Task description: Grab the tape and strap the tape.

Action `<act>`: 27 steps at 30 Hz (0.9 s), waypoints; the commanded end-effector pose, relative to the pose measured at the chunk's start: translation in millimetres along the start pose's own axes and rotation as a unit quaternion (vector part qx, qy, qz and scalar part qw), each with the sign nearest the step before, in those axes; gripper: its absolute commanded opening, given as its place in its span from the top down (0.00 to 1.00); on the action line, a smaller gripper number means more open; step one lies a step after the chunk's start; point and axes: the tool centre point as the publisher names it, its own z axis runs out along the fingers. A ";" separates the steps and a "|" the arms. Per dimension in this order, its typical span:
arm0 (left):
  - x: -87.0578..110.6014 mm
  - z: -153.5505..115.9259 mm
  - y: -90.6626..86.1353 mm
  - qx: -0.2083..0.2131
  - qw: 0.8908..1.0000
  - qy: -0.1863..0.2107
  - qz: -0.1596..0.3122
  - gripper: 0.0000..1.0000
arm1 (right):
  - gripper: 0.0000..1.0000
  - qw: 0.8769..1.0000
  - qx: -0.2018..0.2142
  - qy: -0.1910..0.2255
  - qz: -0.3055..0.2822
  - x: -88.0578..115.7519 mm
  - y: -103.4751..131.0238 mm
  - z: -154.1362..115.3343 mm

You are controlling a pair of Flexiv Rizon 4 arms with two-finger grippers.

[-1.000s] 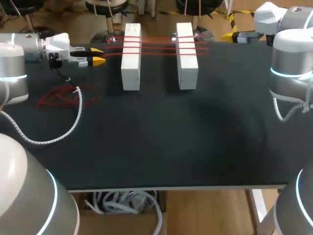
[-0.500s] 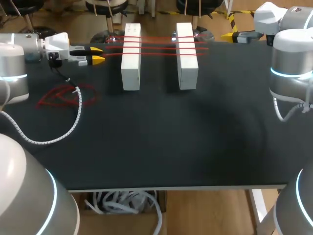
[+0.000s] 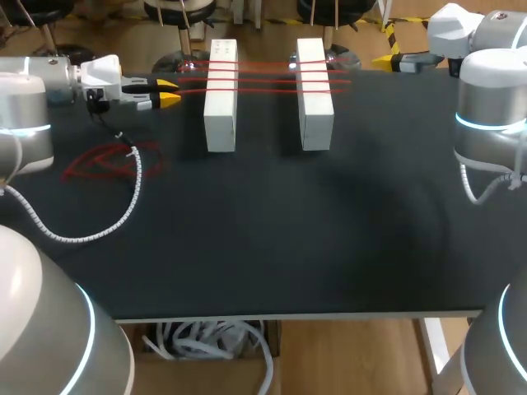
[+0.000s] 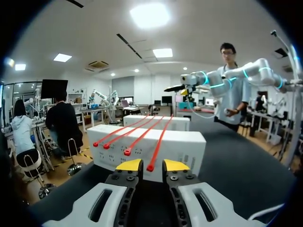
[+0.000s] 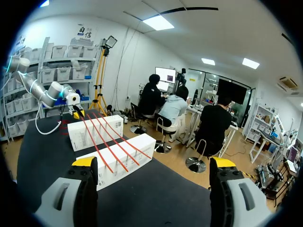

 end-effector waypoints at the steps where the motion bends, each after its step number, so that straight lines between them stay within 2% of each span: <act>1: -3.9 0.5 4.1 0.003 1.000 0.005 -0.002 0.81 | 0.00 1.000 -0.001 0.000 0.000 0.2 -0.4 -0.2; 7: -2.4 0.1 5.6 0.003 1.000 0.003 -0.005 0.82 | 0.00 1.000 -0.001 0.000 0.000 0.2 -0.4 -0.2; 8: -2.4 0.0 5.7 0.003 1.000 0.002 -0.005 0.85 | 0.00 1.000 -0.001 0.000 0.000 0.2 -0.4 -0.2; 10: -2.4 -0.1 5.8 0.003 1.000 0.002 -0.005 1.00 | 0.00 1.000 -0.001 0.000 0.000 0.2 -0.4 -0.2; 19: 0.0 1.9 3.0 0.014 1.000 0.011 -0.005 1.00 | 0.00 1.000 -0.001 0.000 0.000 0.2 -0.4 -0.2; 27: 8.5 10.6 -19.3 0.073 0.996 0.054 0.007 1.00 | 0.00 1.000 -0.001 0.000 0.000 0.2 -0.4 -0.2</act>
